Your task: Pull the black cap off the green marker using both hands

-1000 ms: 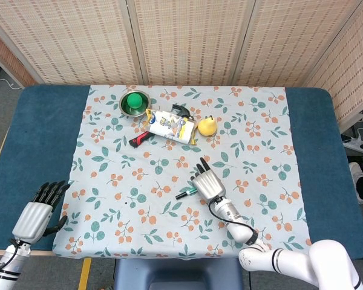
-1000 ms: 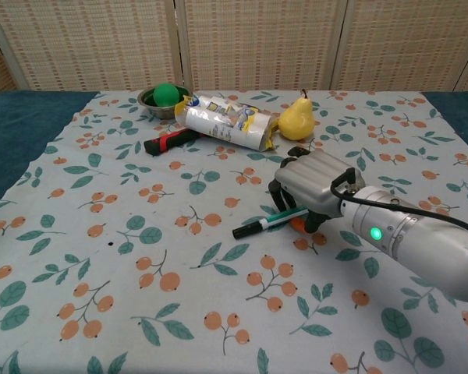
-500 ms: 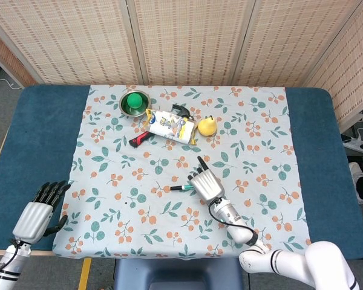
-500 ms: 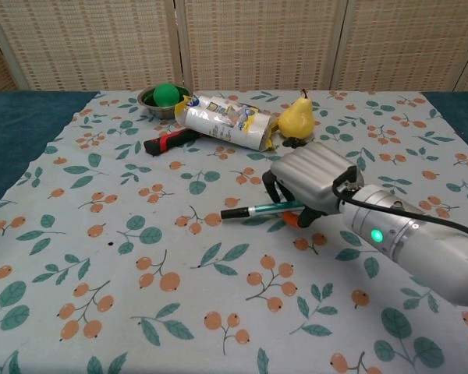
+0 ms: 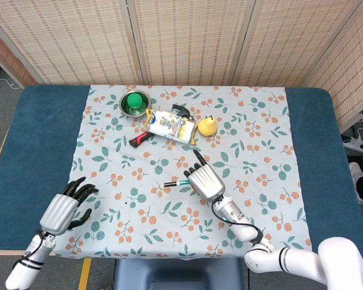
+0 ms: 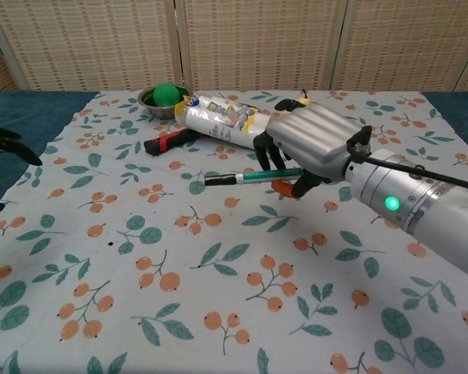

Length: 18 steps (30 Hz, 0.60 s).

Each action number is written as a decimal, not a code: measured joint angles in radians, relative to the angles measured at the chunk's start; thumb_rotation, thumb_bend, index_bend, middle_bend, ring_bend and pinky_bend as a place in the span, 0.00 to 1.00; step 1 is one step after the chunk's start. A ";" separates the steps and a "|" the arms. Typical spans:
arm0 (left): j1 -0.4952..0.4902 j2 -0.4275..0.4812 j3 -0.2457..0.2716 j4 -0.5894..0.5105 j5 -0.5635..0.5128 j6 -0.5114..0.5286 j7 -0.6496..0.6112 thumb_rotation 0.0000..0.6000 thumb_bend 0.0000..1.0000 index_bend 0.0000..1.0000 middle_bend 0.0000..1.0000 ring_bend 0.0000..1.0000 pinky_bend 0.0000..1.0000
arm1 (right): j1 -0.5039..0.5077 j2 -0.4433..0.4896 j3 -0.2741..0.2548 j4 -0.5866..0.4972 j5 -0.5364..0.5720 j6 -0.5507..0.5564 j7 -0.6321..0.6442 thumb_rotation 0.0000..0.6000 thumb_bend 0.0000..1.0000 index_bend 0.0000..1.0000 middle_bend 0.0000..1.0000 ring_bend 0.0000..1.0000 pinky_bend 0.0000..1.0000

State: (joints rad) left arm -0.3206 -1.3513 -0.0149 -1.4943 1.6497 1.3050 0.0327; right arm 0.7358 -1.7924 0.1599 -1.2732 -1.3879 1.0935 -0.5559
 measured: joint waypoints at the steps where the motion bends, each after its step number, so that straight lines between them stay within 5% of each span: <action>1: -0.016 -0.015 -0.011 -0.012 -0.016 -0.030 0.028 1.00 0.37 0.28 0.27 0.11 0.21 | 0.001 0.000 0.005 -0.006 0.006 0.000 -0.008 1.00 0.33 0.99 0.81 0.46 0.07; 9: -0.082 -0.125 -0.073 -0.058 -0.101 -0.099 0.184 1.00 0.36 0.30 0.35 0.19 0.28 | 0.006 -0.018 0.027 -0.030 0.035 0.001 -0.024 1.00 0.33 0.99 0.81 0.46 0.07; 18: -0.175 -0.364 -0.167 0.033 -0.186 -0.105 0.425 1.00 0.36 0.31 0.38 0.22 0.30 | 0.008 -0.045 0.039 -0.033 0.066 0.001 -0.026 1.00 0.33 0.99 0.81 0.46 0.07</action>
State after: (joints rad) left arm -0.4956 -1.7158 -0.1822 -1.4611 1.4640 1.2002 0.4580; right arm 0.7435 -1.8378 0.1990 -1.3061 -1.3216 1.0947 -0.5823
